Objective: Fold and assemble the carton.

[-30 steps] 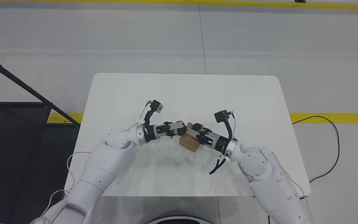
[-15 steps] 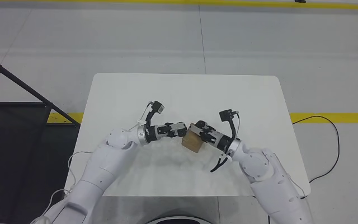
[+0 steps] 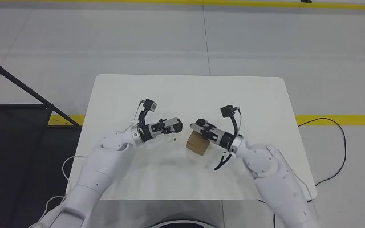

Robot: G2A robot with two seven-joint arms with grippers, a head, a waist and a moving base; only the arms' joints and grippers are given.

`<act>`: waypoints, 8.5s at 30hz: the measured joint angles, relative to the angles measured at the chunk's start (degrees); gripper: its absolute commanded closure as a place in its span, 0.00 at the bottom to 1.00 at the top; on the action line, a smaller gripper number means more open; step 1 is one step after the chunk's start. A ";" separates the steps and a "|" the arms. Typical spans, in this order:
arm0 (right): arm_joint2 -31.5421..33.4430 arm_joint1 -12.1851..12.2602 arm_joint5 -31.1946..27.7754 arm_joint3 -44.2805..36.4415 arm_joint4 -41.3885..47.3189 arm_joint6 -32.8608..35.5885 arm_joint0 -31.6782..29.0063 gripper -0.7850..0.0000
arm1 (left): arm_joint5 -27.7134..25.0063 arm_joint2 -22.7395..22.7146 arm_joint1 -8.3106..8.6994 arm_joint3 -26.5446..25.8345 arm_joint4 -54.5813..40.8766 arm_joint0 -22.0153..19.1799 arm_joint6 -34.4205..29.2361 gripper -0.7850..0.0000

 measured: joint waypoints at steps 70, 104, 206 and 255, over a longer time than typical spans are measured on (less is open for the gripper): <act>9.67 2.45 -7.10 -8.37 -7.54 1.40 -7.14 0.00 | -0.29 -0.73 1.24 -1.35 -0.48 0.97 1.29 0.00; 8.98 3.00 -5.64 -6.34 -7.23 -1.32 -14.52 0.00 | 2.48 -3.02 2.53 -6.53 2.29 4.73 4.09 0.00; -9.51 -3.74 24.14 -4.33 -55.29 -26.07 -11.69 0.33 | 2.00 -4.00 5.57 -9.49 5.75 6.62 3.25 0.00; 10.11 -2.03 -8.02 -13.92 -25.32 -15.05 -0.79 0.76 | 0.71 -3.83 6.29 -9.29 3.88 6.75 4.17 0.00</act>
